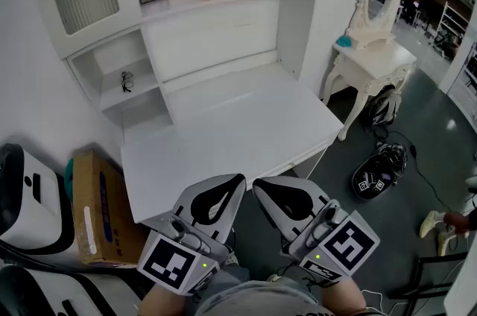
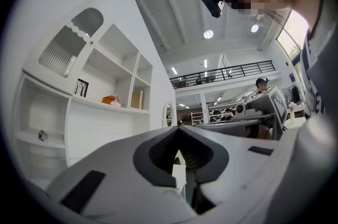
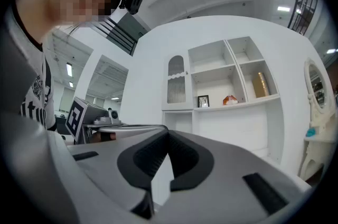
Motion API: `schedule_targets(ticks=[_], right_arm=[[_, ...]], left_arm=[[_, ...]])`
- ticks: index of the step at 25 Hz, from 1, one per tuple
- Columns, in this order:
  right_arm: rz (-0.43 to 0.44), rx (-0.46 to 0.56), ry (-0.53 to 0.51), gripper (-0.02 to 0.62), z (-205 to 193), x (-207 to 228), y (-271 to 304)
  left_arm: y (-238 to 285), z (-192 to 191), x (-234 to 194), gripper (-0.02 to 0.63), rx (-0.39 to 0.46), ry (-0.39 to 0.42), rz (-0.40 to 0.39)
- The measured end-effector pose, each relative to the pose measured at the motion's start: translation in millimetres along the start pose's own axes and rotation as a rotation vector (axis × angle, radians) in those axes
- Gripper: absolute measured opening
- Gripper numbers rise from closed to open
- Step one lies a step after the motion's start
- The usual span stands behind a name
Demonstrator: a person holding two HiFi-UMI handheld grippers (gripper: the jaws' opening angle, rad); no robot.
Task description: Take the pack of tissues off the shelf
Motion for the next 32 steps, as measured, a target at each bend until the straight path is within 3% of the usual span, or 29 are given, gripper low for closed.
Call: schedule_targets(ticks=[7, 15, 23, 32], right_arm=[[-0.002, -0.008, 0.006, -0.002, -4, 4, 15], [-0.015, -0.021, 0.011, 0.002, -11, 10, 45], [-0.101, -0.017, -0.021, 0.005, -14, 22, 78], [-0.202, -0.013, 0.022, 0.006, -13, 41, 94]], left_arm=[[2, -9, -13, 0.038, -0.052, -0.025, -0.013], [6, -10, -46, 0.038, -0.007, 0.002, -0.024], [15, -17, -84, 0.038, -0.007, -0.013, -0.070], [29, -19, -114, 0.038, -0.003, -0.012, -0.129]])
Point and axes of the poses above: the fingertips, and each gripper's own axes: y forward along the fingers, x to its right, z out of its top, the point moved 4 cm from there along -y, backward along the fingers
